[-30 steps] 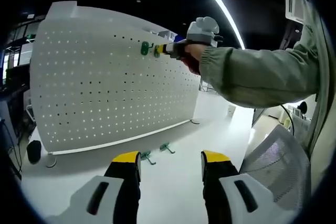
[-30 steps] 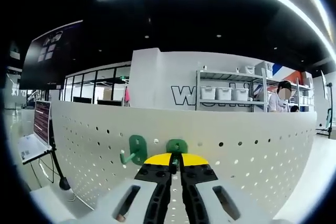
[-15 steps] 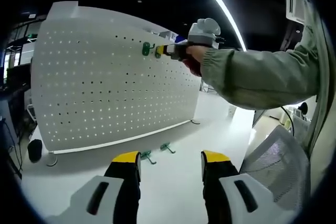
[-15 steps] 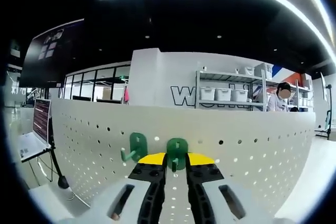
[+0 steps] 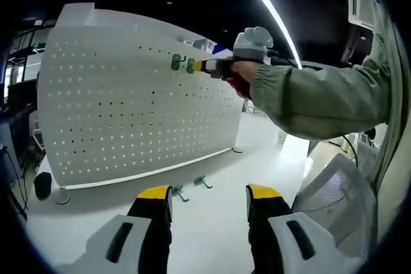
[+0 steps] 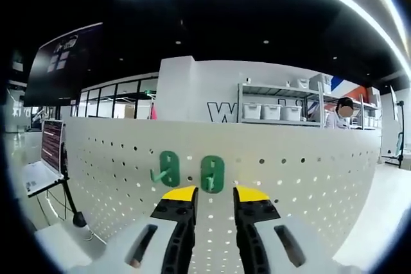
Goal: Insert the hook assembly into the mounting plate slot until the hook locks in place.
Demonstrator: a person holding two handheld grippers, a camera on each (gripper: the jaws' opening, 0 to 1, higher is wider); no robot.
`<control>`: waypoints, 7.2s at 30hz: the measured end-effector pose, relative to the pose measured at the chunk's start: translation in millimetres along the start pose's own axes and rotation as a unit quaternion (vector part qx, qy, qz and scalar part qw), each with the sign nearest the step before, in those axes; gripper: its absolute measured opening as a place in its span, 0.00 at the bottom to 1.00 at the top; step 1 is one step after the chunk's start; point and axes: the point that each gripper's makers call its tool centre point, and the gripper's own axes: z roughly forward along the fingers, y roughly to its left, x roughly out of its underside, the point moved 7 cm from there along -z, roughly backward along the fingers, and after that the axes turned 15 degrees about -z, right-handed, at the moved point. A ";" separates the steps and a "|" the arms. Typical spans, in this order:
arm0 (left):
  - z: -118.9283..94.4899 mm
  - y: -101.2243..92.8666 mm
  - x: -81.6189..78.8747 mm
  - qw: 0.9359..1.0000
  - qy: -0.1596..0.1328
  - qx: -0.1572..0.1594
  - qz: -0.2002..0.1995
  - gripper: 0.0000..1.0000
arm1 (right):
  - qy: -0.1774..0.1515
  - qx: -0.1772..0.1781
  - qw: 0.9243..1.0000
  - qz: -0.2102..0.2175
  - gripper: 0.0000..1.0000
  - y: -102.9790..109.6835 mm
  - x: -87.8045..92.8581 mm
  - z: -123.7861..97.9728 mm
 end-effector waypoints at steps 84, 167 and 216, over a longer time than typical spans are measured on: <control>-3.4 -28.1 7.7 0.999 0.021 0.018 0.027 0.48 | 0.180 -0.134 0.970 0.090 0.43 52.4 124.9 -227.7; 187.2 103.3 29.5 0.886 0.314 0.056 0.336 0.28 | 0.188 -0.123 0.965 0.139 0.42 44.4 121.0 -228.9; 180.3 102.8 38.9 0.942 0.275 0.000 0.193 0.02 | 0.185 -0.101 0.966 0.152 0.41 36.5 119.9 -226.9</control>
